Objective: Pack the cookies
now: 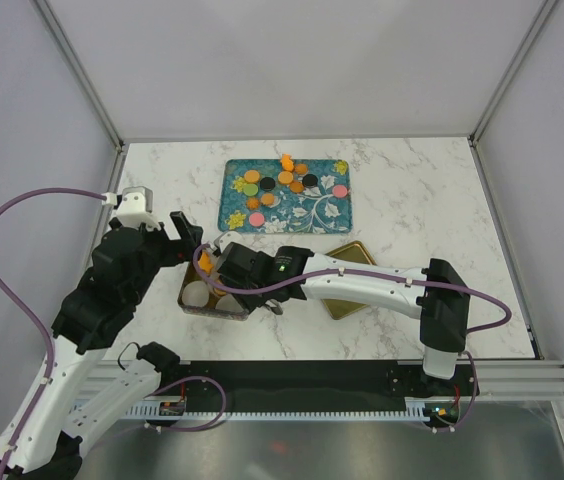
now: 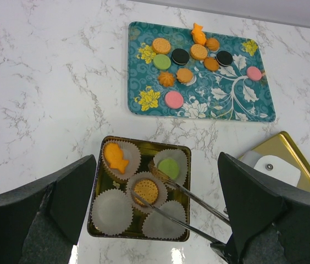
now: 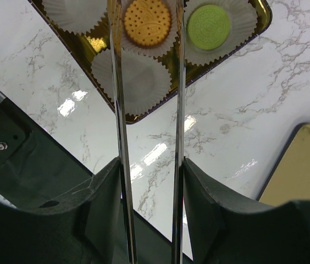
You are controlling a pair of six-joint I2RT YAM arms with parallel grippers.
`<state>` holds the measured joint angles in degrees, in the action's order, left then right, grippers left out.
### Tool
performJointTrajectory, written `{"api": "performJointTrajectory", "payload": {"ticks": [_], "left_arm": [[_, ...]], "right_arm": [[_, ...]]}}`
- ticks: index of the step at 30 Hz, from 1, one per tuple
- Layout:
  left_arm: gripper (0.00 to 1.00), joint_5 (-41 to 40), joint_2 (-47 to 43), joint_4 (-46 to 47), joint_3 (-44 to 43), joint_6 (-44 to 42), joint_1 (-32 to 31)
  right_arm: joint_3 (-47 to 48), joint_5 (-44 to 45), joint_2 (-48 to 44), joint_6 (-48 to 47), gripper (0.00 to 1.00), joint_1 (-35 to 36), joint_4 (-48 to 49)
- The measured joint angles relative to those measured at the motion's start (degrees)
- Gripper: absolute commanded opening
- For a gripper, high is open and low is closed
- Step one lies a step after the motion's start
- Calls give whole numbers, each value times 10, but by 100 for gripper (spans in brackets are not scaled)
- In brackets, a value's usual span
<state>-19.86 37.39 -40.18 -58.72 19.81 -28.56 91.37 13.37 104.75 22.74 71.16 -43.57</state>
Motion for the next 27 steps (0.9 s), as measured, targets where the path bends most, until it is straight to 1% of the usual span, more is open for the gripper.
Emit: {"api": "performJointTrajectory", "payload": {"ticks": [5, 10, 14, 17, 21, 27], "left_arm": [[100, 0, 0, 0, 0, 0, 0], [100, 0, -1, 0, 0, 0, 0], [100, 0, -3, 0, -2, 0, 0], [100, 0, -3, 0, -12, 0, 0], [100, 0, -4, 0, -19, 0, 0], [100, 0, -2, -1, -19, 0, 0]], "right_arm": [[0, 0, 0, 0, 55, 0, 0], [0, 1, 0, 0, 53, 1, 0], [1, 2, -5, -4, 52, -16, -2], [6, 2, -14, -9, 52, -52, -7], [29, 10, -27, -18, 52, -124, -7], [73, 35, -10, -34, 52, -207, -12]]}}
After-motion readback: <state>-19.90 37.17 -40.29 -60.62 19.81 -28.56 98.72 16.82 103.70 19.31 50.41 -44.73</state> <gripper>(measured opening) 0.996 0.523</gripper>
